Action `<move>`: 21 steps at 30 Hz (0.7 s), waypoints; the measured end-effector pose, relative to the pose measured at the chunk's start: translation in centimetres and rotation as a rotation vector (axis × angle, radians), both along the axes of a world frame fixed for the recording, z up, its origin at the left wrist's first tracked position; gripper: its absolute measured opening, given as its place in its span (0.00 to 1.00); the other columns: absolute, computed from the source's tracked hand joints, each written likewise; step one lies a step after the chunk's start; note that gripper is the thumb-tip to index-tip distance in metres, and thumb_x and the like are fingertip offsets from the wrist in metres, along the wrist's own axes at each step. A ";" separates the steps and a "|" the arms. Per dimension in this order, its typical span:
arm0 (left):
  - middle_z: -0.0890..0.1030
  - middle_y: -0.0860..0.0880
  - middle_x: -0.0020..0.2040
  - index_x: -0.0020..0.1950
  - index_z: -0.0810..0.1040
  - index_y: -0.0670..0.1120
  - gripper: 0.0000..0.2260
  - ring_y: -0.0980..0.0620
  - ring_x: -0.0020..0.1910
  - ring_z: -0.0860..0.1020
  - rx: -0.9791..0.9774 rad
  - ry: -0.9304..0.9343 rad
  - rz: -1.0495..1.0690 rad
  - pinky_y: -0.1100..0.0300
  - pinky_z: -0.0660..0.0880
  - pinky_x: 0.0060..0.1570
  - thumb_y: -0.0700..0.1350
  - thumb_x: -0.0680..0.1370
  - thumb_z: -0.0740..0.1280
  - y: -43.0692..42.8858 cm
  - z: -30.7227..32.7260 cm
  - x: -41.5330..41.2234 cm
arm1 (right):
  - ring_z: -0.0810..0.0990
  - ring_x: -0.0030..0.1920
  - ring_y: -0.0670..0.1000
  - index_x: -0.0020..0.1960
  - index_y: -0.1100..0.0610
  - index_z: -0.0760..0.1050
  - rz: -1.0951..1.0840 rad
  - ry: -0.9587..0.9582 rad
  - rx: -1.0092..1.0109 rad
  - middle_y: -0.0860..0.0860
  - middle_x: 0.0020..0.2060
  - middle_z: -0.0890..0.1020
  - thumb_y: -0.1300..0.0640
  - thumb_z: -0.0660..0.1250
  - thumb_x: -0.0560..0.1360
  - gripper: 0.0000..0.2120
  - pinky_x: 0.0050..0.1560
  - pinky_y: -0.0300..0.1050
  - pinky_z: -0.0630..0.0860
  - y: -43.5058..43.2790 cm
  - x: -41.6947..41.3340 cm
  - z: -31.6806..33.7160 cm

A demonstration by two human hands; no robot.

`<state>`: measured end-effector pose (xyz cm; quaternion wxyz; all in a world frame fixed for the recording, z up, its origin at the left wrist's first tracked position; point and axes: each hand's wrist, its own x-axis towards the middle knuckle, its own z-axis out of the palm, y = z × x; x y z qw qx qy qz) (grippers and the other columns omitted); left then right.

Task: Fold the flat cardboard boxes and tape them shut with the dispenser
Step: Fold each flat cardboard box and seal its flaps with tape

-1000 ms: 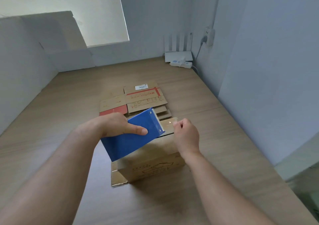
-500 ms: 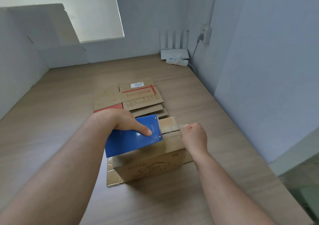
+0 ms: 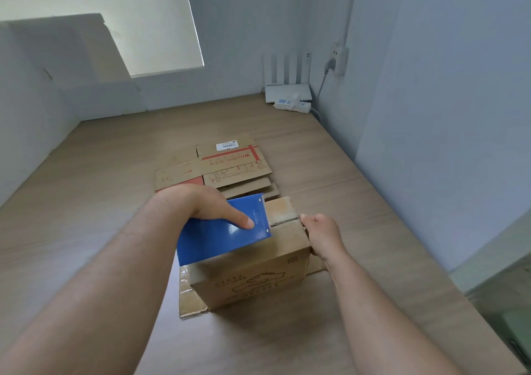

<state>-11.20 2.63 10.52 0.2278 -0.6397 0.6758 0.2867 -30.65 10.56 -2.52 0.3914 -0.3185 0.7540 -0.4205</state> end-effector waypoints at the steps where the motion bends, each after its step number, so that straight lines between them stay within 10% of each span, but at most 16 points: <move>1: 0.79 0.51 0.49 0.48 0.77 0.53 0.33 0.48 0.49 0.79 0.005 -0.004 -0.001 0.50 0.74 0.58 0.73 0.54 0.74 0.0 0.0 -0.1 | 0.65 0.30 0.52 0.34 0.57 0.66 -0.014 -0.075 0.009 0.53 0.29 0.67 0.54 0.63 0.76 0.14 0.31 0.43 0.60 0.0 -0.1 -0.1; 4: 0.79 0.50 0.49 0.49 0.77 0.53 0.32 0.48 0.49 0.79 0.025 -0.004 0.002 0.49 0.75 0.58 0.72 0.56 0.74 -0.1 0.0 -0.2 | 0.64 0.26 0.51 0.35 0.55 0.66 -0.097 -0.149 0.068 0.52 0.27 0.67 0.49 0.69 0.73 0.16 0.24 0.38 0.59 0.6 -0.7 -0.6; 12: 0.80 0.50 0.49 0.49 0.77 0.52 0.29 0.49 0.48 0.79 0.040 0.023 0.007 0.52 0.75 0.54 0.71 0.59 0.73 0.0 0.2 -0.2 | 0.71 0.39 0.50 0.44 0.55 0.69 0.043 0.482 0.055 0.48 0.39 0.71 0.41 0.55 0.80 0.18 0.29 0.41 0.58 0.8 2.2 1.0; 21: 0.80 0.51 0.52 0.54 0.78 0.55 0.37 0.48 0.51 0.79 0.017 0.083 -0.007 0.49 0.74 0.59 0.74 0.53 0.74 -0.7 1.1 0.2 | 0.67 0.33 0.49 0.33 0.53 0.61 0.057 0.440 -0.044 0.52 0.38 0.72 0.50 0.58 0.81 0.18 0.30 0.43 0.58 -0.6 1.8 0.0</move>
